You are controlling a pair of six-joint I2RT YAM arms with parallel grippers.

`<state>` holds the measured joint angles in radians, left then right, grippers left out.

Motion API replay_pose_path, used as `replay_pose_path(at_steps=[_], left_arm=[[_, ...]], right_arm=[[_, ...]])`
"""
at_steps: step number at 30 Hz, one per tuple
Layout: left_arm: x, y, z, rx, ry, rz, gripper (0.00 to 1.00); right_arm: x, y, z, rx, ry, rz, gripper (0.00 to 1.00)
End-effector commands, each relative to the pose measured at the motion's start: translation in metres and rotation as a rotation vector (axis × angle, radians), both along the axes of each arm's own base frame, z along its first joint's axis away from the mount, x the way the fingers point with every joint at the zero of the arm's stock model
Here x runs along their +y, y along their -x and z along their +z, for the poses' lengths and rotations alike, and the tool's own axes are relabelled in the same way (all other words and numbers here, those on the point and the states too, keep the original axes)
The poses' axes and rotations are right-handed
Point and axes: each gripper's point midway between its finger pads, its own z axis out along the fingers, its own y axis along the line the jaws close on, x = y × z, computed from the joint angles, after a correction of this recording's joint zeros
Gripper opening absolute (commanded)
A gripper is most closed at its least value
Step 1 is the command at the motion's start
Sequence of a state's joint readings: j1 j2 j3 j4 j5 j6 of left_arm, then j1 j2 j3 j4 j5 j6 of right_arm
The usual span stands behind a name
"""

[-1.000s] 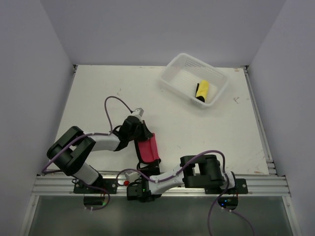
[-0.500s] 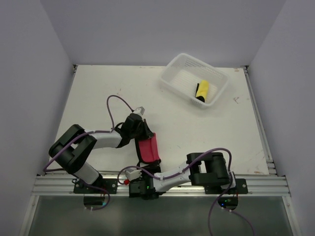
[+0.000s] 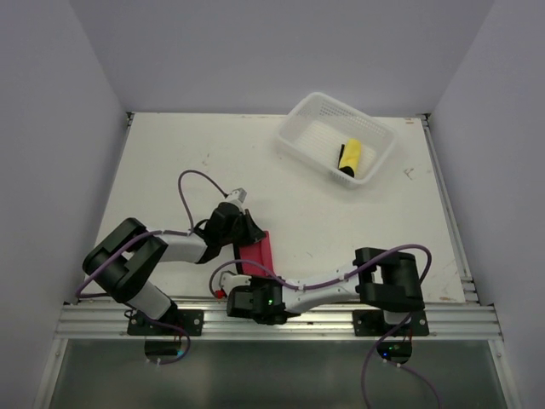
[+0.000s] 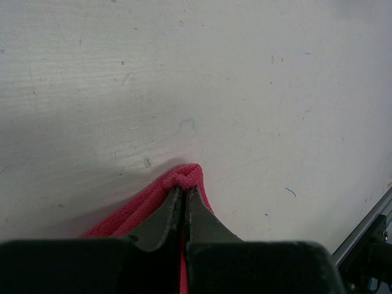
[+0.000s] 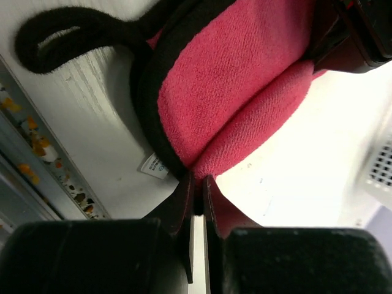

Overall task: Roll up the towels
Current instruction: Roll the towel

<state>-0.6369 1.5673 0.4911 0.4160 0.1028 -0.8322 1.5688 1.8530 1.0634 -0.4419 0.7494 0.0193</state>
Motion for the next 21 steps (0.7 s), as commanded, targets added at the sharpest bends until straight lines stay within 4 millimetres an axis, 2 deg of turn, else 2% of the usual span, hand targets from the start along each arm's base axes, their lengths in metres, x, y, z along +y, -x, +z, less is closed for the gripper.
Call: replay_pose_path(at_steps=[1,6,10,14,17,18,19,21], left_arm=[[0.046,0.032,-0.055,0.142,-0.182,0.055,0.00],[0.048,0.035,-0.055,0.153,-0.188,0.056,0.02],[0.051,0.039,-0.057,0.160,-0.188,0.058,0.00],[0.050,0.044,-0.056,0.148,-0.170,0.045,0.00],[0.047,0.051,-0.057,0.162,-0.149,0.025,0.00],[0.047,0.053,-0.058,0.165,-0.147,0.022,0.00],[0.047,0.054,-0.058,0.169,-0.145,0.022,0.06],[0.048,0.056,-0.055,0.162,-0.136,0.023,0.12]], right_arm=[[0.014,0.026,-0.009,0.206,-0.125,0.011,0.00],[0.014,0.027,-0.014,0.236,-0.122,0.012,0.00],[0.013,0.026,-0.014,0.247,-0.126,0.005,0.09],[0.010,0.015,-0.009,0.256,-0.159,-0.054,0.11],[0.007,0.006,-0.005,0.281,-0.199,-0.106,0.07],[0.008,0.004,-0.004,0.288,-0.213,-0.113,0.01],[0.006,0.002,-0.005,0.300,-0.217,-0.124,0.00],[0.008,0.003,-0.006,0.317,-0.226,-0.121,0.00]])
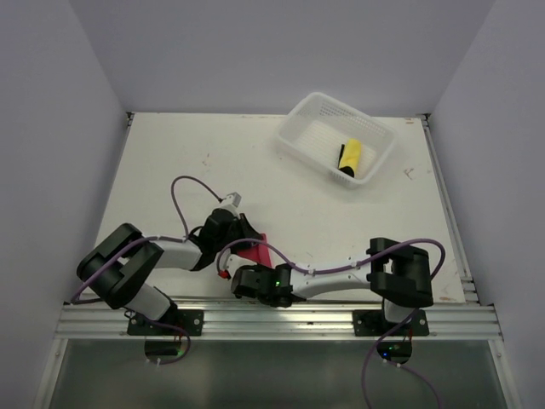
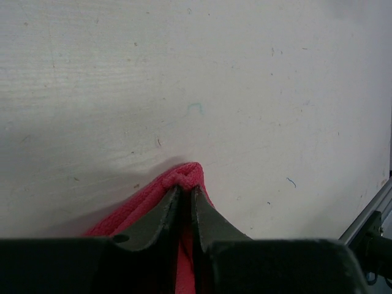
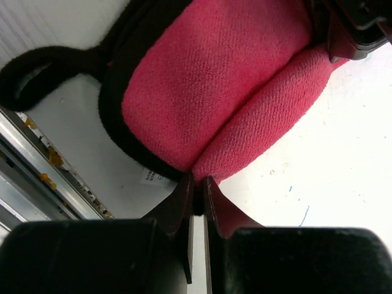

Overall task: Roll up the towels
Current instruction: Roll the towel

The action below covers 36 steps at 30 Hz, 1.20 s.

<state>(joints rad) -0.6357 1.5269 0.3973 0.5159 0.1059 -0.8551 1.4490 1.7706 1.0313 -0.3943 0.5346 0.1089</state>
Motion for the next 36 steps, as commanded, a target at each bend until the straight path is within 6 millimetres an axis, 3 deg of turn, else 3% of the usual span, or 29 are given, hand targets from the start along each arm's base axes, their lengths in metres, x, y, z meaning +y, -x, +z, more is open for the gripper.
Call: replay_pose_path(at_steps=[1,8,17,36], left_arm=[[0.042,0.044,-0.053,0.183,-0.176,0.013,0.16],[0.046,0.044,-0.046,0.176,-0.194,0.022,0.38],[0.031,0.014,0.005,0.068,-0.160,0.021,0.51],[0.014,-0.005,0.083,-0.052,-0.029,0.006,0.57]], right_arm=[[0.006,0.011,-0.005,0.103,-0.064,-0.009,0.00],[0.007,0.013,-0.013,0.123,-0.048,0.006,0.00],[0.007,0.013,-0.020,0.120,-0.023,0.001,0.00],[0.009,0.010,-0.023,0.106,-0.022,-0.018,0.00]])
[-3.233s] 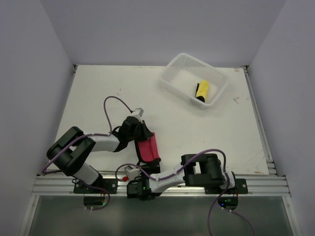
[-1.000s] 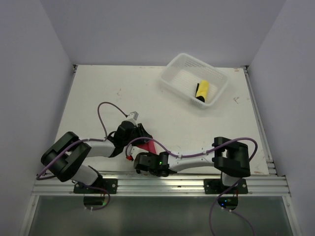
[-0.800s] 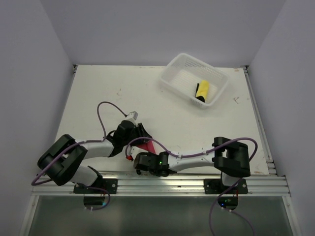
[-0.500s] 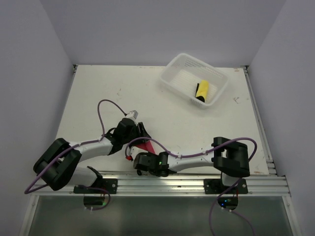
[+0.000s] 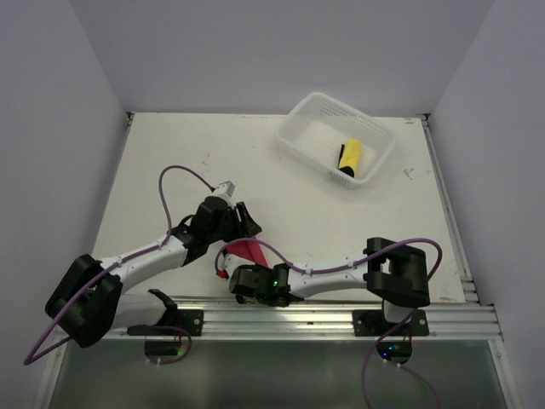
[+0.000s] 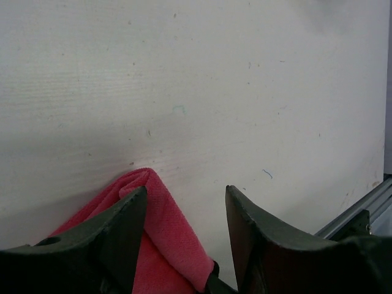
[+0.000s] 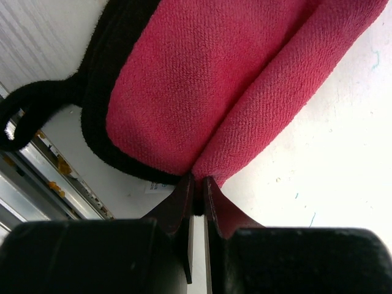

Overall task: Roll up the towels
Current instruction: Roll the towel

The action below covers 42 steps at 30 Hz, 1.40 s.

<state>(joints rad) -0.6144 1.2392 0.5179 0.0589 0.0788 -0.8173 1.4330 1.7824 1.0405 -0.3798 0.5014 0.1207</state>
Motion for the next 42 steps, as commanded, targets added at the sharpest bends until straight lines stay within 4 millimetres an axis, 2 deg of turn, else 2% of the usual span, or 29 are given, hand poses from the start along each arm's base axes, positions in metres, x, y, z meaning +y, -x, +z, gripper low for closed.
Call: replay_pose_path(at_steps=[1,4,7,8,10,11,13,14,16,17,19,20,22,24,27,28,29,30,31,32,34,35,39,42], left_arm=[[-0.008,-0.011,0.032,-0.066,0.049,-0.019,0.58],[-0.019,-0.008,0.041,-0.069,0.115,-0.050,0.58],[-0.028,-0.001,0.040,-0.052,0.182,-0.083,0.58],[-0.028,0.007,0.033,-0.026,0.197,-0.100,0.58],[-0.031,0.011,0.030,-0.017,0.237,-0.098,0.57],[-0.029,0.020,0.019,0.014,0.242,-0.109,0.57],[-0.032,0.025,0.016,0.023,0.277,-0.115,0.57],[-0.029,0.033,0.002,0.051,0.263,-0.116,0.57],[-0.029,0.041,-0.009,0.076,0.247,-0.120,0.56],[-0.025,0.049,-0.024,0.109,0.226,-0.114,0.56],[-0.024,0.056,-0.033,0.123,0.222,-0.117,0.56],[-0.020,0.060,-0.044,0.145,0.200,-0.105,0.56],[-0.016,0.063,-0.052,0.154,0.175,-0.100,0.56],[-0.010,0.063,-0.060,0.165,0.144,-0.079,0.56],[-0.005,0.062,-0.065,0.159,0.108,-0.067,0.56],[-0.003,0.062,-0.066,0.156,0.099,-0.066,0.56],[-0.001,0.061,-0.068,0.154,0.088,-0.058,0.56],[0.001,0.062,-0.071,0.157,0.077,-0.054,0.56],[0.002,0.062,-0.072,0.156,0.072,-0.052,0.56],[0.004,0.063,-0.074,0.158,0.065,-0.049,0.56],[0.006,0.064,-0.076,0.158,0.058,-0.049,0.56],[0.007,0.065,-0.078,0.160,0.054,-0.048,0.56],[0.010,0.067,-0.081,0.158,0.045,-0.046,0.56],[0.012,0.070,-0.085,0.163,0.039,-0.041,0.56]], right_arm=[[0.005,0.010,-0.019,0.073,-0.003,-0.006,0.00],[0.004,0.009,-0.019,0.069,-0.002,-0.012,0.00],[0.003,0.010,-0.019,0.068,-0.002,-0.014,0.00],[0.004,0.009,-0.018,0.064,-0.006,-0.015,0.00],[0.003,0.009,-0.018,0.062,-0.001,-0.017,0.00],[0.003,0.009,-0.018,0.062,-0.003,-0.017,0.00],[0.003,0.008,-0.017,0.060,-0.006,-0.020,0.00],[0.003,0.008,-0.017,0.058,-0.004,-0.023,0.00],[0.002,0.008,-0.016,0.056,-0.006,-0.027,0.00],[0.002,0.007,-0.016,0.053,-0.007,-0.028,0.00],[0.002,0.007,-0.014,0.050,-0.012,-0.033,0.00],[0.001,0.006,-0.014,0.048,-0.012,-0.034,0.00],[0.001,0.005,-0.012,0.040,-0.014,-0.042,0.00],[0.000,0.004,-0.008,0.035,-0.019,-0.048,0.07],[0.002,0.006,0.008,0.042,-0.072,-0.062,0.18],[0.002,0.007,0.020,0.046,-0.114,-0.068,0.22],[0.000,0.008,0.025,0.055,-0.127,-0.074,0.31],[0.000,0.010,0.040,0.058,-0.172,-0.079,0.34],[-0.003,0.011,0.038,0.065,-0.167,-0.087,0.38],[-0.005,0.013,0.052,0.076,-0.199,-0.084,0.45],[-0.008,0.018,0.062,0.100,-0.237,-0.091,0.47],[-0.010,0.019,0.079,0.102,-0.294,-0.092,0.51],[-0.016,0.020,0.102,0.132,-0.436,-0.134,0.56],[-0.019,0.008,0.110,0.166,-0.549,-0.214,0.56]])
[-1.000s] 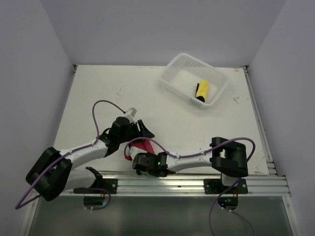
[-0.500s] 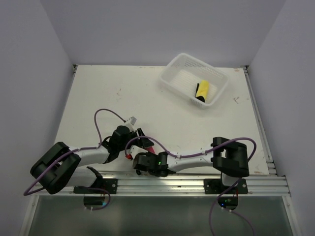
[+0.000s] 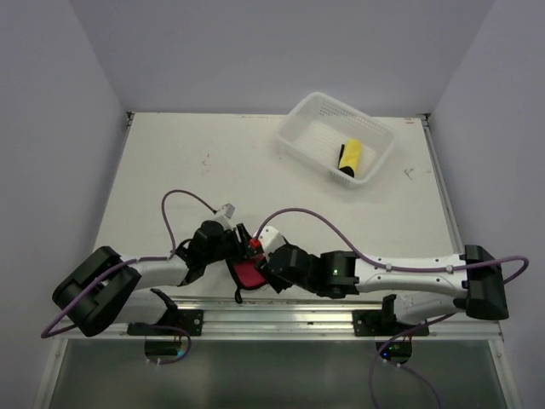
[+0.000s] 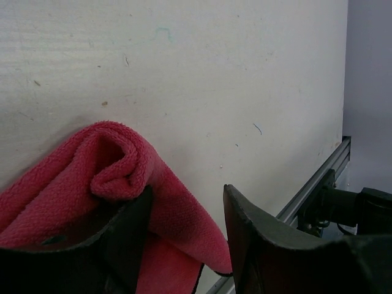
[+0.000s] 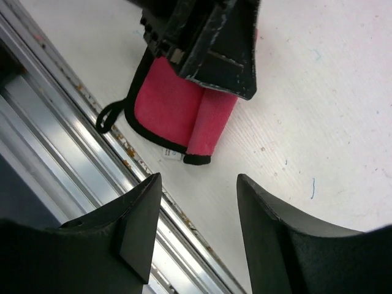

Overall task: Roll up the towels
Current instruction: Roll the towel

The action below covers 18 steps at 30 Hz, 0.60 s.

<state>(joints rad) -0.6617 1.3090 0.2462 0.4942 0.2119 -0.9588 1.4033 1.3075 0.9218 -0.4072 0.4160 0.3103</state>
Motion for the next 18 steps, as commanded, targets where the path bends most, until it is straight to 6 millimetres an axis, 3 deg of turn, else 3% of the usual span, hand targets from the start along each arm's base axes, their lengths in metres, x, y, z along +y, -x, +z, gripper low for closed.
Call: replay_pose_path(at_steps=[1,5,7,8,13,18], left_arm=[[0.032,0.026,-0.050,0.112,-0.168,0.018,0.56],[0.032,0.028,-0.054,0.120,-0.173,0.015,0.55],[0.032,0.028,-0.054,0.119,-0.171,0.013,0.55],[0.032,0.027,-0.053,0.117,-0.169,0.015,0.55],[0.032,0.028,-0.054,0.116,-0.174,0.012,0.55],[0.032,0.027,-0.054,0.116,-0.172,0.013,0.55]], right_arm=[[-0.004,-0.017,0.004,0.090,-0.149,-0.132,0.54],[-0.008,-0.046,0.002,0.192,-0.295,-0.284,0.37],[-0.015,-0.058,-0.012,0.271,-0.342,-0.358,0.34],[-0.006,-0.057,-0.010,0.321,-0.394,-0.334,0.34],[-0.004,-0.066,-0.032,0.460,-0.476,-0.398,0.37],[0.007,-0.057,-0.047,0.561,-0.513,-0.373,0.45]])
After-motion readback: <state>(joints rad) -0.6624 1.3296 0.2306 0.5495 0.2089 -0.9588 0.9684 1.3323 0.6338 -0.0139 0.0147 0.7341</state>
